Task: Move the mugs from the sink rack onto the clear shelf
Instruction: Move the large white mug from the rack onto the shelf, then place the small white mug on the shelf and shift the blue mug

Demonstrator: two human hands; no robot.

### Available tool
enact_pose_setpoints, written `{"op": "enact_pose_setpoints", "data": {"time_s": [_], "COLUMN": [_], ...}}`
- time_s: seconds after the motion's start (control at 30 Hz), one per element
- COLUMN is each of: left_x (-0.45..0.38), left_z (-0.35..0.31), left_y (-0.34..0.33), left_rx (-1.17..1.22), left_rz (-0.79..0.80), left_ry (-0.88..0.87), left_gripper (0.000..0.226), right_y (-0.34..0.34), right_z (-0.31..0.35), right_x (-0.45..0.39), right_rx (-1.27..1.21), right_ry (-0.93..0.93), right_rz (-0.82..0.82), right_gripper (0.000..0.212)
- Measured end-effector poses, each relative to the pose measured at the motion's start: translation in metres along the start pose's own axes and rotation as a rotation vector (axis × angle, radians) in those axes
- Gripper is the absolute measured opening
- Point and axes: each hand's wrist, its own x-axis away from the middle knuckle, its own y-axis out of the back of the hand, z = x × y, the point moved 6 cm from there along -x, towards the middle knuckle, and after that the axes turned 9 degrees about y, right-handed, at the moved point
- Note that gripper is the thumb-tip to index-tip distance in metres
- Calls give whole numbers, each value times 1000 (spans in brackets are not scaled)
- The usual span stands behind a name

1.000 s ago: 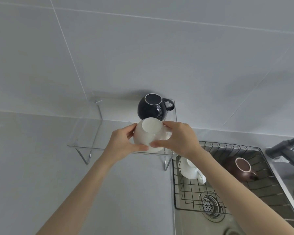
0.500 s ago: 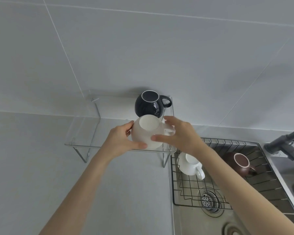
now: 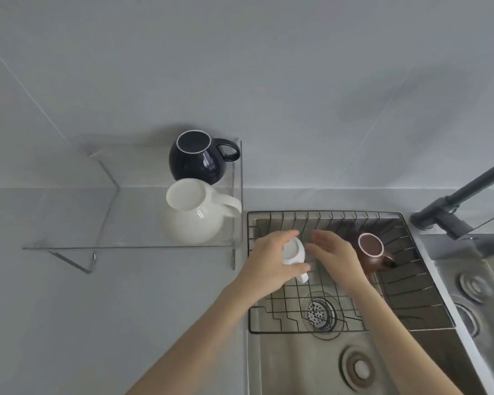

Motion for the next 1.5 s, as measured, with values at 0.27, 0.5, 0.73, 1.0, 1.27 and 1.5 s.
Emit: {"op": "enact_pose_setpoints", "data": {"time_s": [0.27,0.5,0.73,1.0,1.27,1.5], "left_x": [-82,-104,-98,-71,3,63], "left_z": [65,79,68,-6,-96,-99], "left_y": [-47,-60,-49,-14,78,203], "left_rx": [-424,-617,-586,-559,-452,-388], "left_rz": [96,221,188,-16,-343,-615], "left_ry": [194,273,247,91,-80,-65], "left_gripper": [75,94,93,86,95,72], "right_y": [-34,-58,-49,6,53,0], "right_z": [-73,-86,-85,-30,120,250], "right_x": [-7,-12,-13,-9,5,1], "right_rx": [99,140,75,-29,21,58], "right_ry": [-134,-120,-130,15,394,593], "right_rz": [142,43,-42,-120,-36,116], "right_gripper": [77,79,70,69,60,48]}}
